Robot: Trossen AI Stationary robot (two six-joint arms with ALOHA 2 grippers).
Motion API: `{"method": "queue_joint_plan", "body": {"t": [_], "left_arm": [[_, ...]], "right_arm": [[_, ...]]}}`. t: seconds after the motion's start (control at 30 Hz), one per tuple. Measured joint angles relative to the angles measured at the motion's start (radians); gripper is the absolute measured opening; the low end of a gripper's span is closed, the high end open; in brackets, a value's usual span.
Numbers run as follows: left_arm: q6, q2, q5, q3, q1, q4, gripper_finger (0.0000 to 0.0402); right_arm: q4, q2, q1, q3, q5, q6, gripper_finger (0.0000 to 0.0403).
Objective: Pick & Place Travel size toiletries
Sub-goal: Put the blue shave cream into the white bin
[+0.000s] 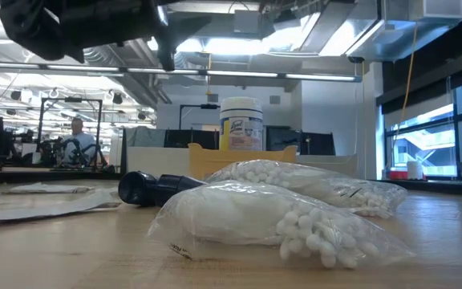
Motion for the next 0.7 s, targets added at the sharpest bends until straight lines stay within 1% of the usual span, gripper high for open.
{"method": "queue_joint_plan", "body": {"t": [0.07, 0.13, 0.23, 0.33, 0.43, 0.57, 0.7], "left_arm": [[-0.018, 0.035, 0.003, 0.008, 0.000, 0.074, 0.0193], [-0.032, 0.069, 0.016, 0.029, 0.000, 0.124, 0.0193], [-0.054, 0.117, 0.060, 0.084, 0.001, 0.140, 0.0193], [-0.067, 0.164, 0.112, 0.145, 0.000, 0.138, 0.0193], [-0.079, 0.189, 0.162, 0.190, 0.000, 0.138, 0.0193], [-0.069, 0.203, 0.154, 0.209, 0.000, 0.138, 0.0193], [-0.056, 0.216, 0.130, 0.213, 0.000, 0.136, 0.0193]], "right_arm": [[0.008, -0.003, 0.008, 0.000, 0.000, -0.001, 0.0133], [0.012, -0.003, 0.016, 0.000, -0.003, -0.010, 0.0147], [0.031, 0.004, 0.022, 0.000, -0.001, -0.023, 0.0158], [0.020, 0.007, 0.022, 0.000, 0.002, -0.024, 0.0145], [0.011, 0.004, 0.022, 0.000, 0.041, -0.044, 0.0130], [0.027, 0.001, 0.023, 0.000, 0.053, -0.049, 0.0130], [0.032, 0.001, 0.023, 0.000, 0.053, -0.049, 0.0147]]}}
